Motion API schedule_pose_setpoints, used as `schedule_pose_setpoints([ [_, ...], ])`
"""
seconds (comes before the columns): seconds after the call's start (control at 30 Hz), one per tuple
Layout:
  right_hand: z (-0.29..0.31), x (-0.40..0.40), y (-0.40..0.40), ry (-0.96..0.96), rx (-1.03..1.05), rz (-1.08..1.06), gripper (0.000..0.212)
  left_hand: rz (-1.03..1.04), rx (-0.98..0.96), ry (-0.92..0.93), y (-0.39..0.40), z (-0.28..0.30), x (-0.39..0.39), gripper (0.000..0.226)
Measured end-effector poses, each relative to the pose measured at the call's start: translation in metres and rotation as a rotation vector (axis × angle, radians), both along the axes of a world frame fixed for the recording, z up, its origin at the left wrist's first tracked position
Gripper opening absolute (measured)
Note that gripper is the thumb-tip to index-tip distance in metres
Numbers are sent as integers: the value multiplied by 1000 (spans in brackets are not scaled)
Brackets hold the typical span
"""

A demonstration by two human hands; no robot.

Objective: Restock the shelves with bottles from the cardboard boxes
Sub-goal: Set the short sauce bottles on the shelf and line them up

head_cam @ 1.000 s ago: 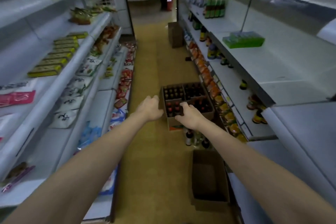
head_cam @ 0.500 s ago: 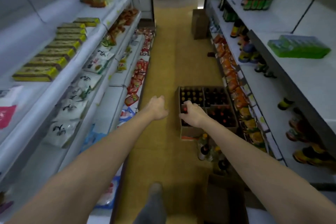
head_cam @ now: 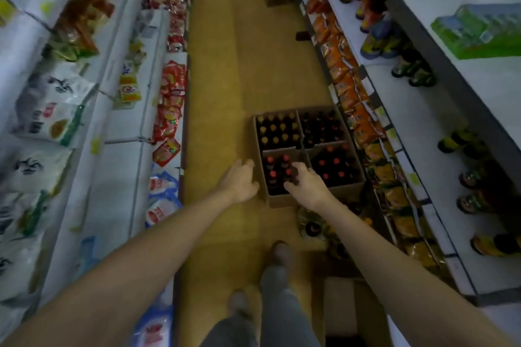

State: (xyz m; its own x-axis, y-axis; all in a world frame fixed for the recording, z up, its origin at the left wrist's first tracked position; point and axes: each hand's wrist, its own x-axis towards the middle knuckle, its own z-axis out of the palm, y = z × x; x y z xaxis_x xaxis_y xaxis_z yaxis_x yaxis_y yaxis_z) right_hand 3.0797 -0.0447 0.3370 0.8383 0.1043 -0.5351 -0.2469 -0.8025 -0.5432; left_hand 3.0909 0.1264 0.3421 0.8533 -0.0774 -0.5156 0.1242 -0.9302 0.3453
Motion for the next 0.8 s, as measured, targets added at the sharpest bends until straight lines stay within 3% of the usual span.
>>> schedule_pose_setpoints([
  [0.2, -83, 95, -36, 41, 19, -76, 58, 71, -1, 66, -31, -79, 88, 51],
  [0.37, -168, 157, -59, 74, -25, -42, 57, 4, 20, 101, -59, -163, 140, 53],
  [0.8, -394, 209, -51, 150, -130, 34, 48, -109, 3, 247, -80, -390, 200, 49],
])
